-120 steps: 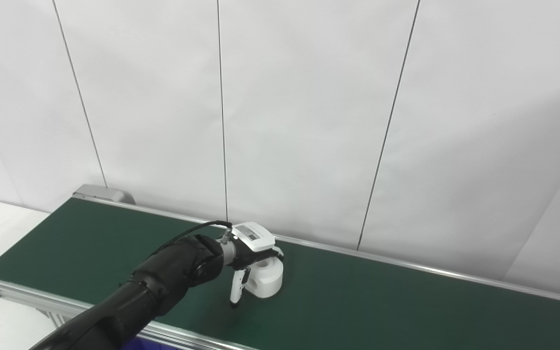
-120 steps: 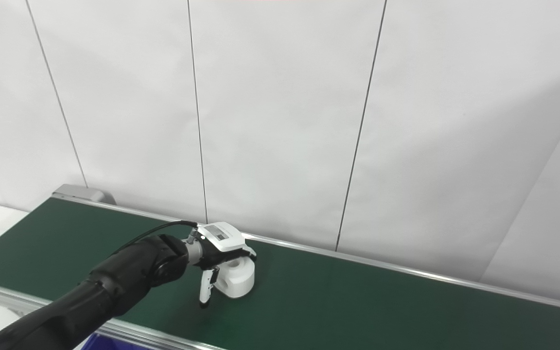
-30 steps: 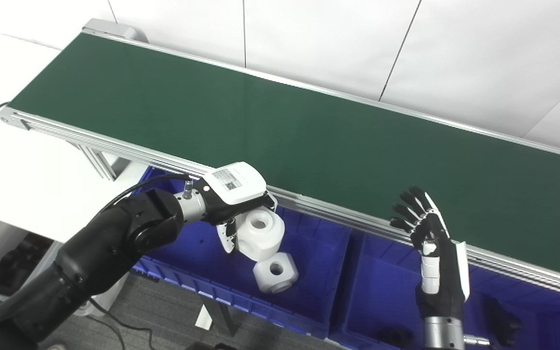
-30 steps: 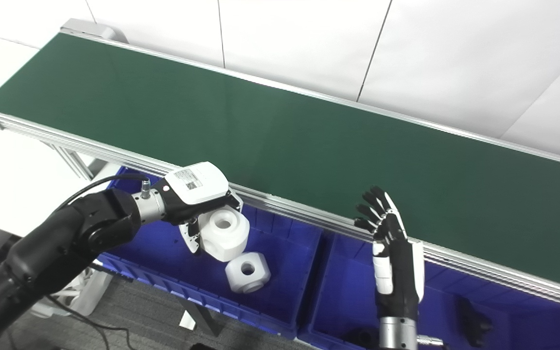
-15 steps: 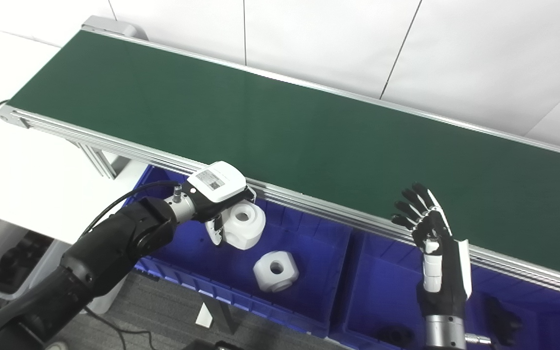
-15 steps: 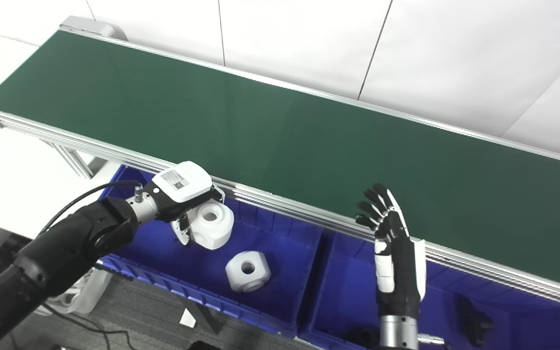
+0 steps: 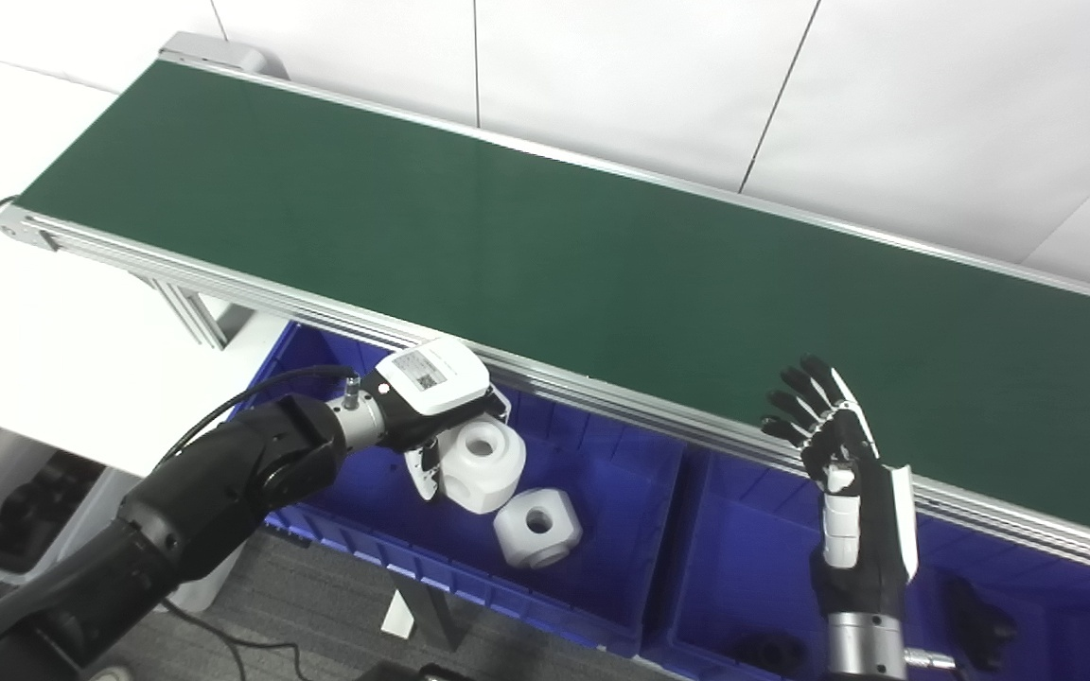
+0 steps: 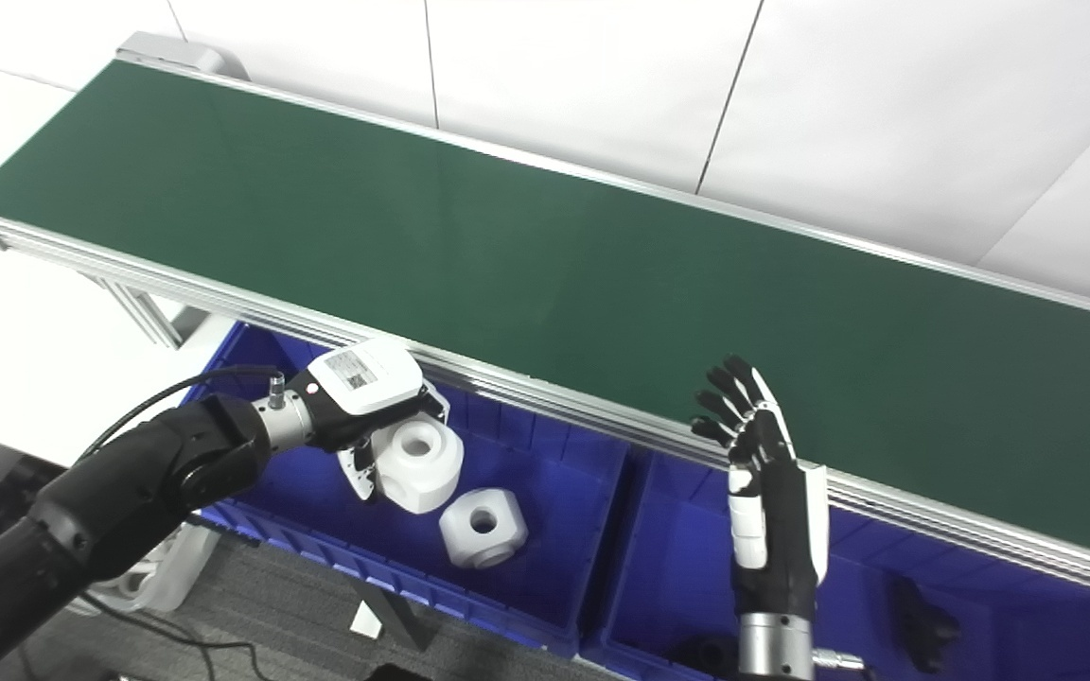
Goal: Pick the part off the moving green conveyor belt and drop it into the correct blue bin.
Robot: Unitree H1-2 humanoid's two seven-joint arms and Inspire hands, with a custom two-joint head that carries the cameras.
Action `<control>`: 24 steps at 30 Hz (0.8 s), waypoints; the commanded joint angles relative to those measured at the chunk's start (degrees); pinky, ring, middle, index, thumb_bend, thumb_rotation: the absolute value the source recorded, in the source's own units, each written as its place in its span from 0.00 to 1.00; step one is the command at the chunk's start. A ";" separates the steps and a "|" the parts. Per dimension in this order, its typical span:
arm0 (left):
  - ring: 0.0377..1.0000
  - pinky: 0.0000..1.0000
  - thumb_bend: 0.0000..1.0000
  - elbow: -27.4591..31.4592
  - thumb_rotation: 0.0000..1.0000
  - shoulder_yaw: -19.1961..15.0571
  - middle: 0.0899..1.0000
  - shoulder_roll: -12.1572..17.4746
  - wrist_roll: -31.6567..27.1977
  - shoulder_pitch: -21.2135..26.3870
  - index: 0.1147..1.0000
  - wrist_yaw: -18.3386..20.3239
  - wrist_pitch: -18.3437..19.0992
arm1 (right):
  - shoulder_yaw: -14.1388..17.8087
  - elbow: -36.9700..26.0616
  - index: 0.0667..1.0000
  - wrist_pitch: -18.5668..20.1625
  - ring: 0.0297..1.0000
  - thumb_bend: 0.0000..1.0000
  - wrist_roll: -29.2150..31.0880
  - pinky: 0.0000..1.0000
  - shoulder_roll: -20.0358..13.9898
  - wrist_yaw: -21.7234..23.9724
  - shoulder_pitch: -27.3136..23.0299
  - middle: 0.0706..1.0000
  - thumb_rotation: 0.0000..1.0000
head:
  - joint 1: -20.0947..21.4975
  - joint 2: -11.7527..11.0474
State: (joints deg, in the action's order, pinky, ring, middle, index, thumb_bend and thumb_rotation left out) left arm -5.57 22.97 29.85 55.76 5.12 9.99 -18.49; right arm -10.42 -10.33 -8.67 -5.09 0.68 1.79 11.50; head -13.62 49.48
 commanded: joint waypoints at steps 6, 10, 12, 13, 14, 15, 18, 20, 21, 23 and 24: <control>0.57 0.43 0.99 1.85 0.35 -0.61 0.68 1.59 -0.81 1.43 0.70 -0.08 -0.30 | -0.23 -1.89 0.88 -0.05 0.80 0.83 -0.01 0.72 0.54 0.34 -0.76 0.84 1.00 | 0.17 0.04; 0.89 0.82 1.00 1.38 0.65 0.56 0.95 2.72 2.58 1.67 0.94 -1.32 -1.10 | -0.24 -1.87 0.88 -0.11 0.80 0.83 -0.06 0.72 0.60 0.27 -0.74 0.84 1.00 | 0.17 0.04; 0.98 0.94 1.00 0.96 0.75 0.86 0.99 3.01 3.31 1.75 0.99 -2.50 -1.84 | -0.30 -1.91 0.88 -0.12 0.80 0.83 -0.15 0.72 0.60 0.28 -0.74 0.84 1.00 | 0.17 0.04; 0.99 0.96 1.00 0.88 0.77 0.94 1.00 3.06 3.55 1.78 1.00 -2.79 -2.01 | -0.30 -1.92 0.88 -0.13 0.80 0.83 -0.17 0.72 0.60 0.28 -0.75 0.84 1.00 | 0.25 -0.02; 1.00 0.99 1.00 0.86 0.78 0.91 1.00 3.08 3.67 1.76 1.00 -3.11 -2.16 | -0.30 -1.96 0.88 -0.03 0.80 0.83 -0.13 0.72 0.64 0.28 -0.74 0.83 1.00 | 0.25 -0.02; 1.00 0.99 1.00 0.86 0.78 0.87 1.00 3.07 3.75 1.74 1.00 -3.28 -2.25 | -0.30 -1.98 0.88 0.05 0.80 0.83 -0.09 0.72 0.67 0.27 -0.73 0.83 1.00 | 0.25 -0.02; 1.00 1.00 1.00 1.18 0.80 0.83 1.00 3.21 3.83 1.74 1.00 -3.26 -2.44 | -0.31 -2.02 0.88 0.15 0.80 0.83 0.08 0.72 0.75 0.29 -0.68 0.84 1.00 | 0.25 -0.02; 1.00 1.00 1.00 1.41 0.81 0.72 1.00 3.26 3.61 1.70 1.00 -3.08 -2.48 | -0.31 -2.01 0.88 0.16 0.80 0.83 0.19 0.72 0.76 0.34 -0.72 0.84 1.00 | 0.40 0.02; 1.00 1.00 1.00 1.47 0.79 0.65 1.00 3.26 3.43 1.68 1.00 -3.06 -2.55 | -0.31 -2.00 0.88 0.15 0.80 0.82 0.23 0.72 0.75 0.36 -0.76 0.83 1.00 | 0.40 0.02; 1.00 1.00 1.00 1.57 0.79 0.54 1.00 3.24 3.13 1.62 1.00 -3.31 -2.84 | -0.34 -1.98 0.87 0.08 0.80 0.82 -0.08 0.72 0.76 0.26 -0.76 0.83 1.00 | 0.40 0.02; 1.00 1.00 1.00 1.89 0.79 0.49 1.00 3.24 2.86 1.57 1.00 -3.17 -2.99 | -0.35 -1.89 0.87 -0.01 0.80 0.82 -0.25 0.72 0.75 0.20 -0.78 0.83 1.00 | 0.36 0.06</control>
State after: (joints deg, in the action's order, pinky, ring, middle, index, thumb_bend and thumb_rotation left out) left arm -5.28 24.16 31.38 59.28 5.15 8.93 -20.39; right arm -10.54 -10.33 -8.67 -5.21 0.75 1.78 11.44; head -13.27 49.48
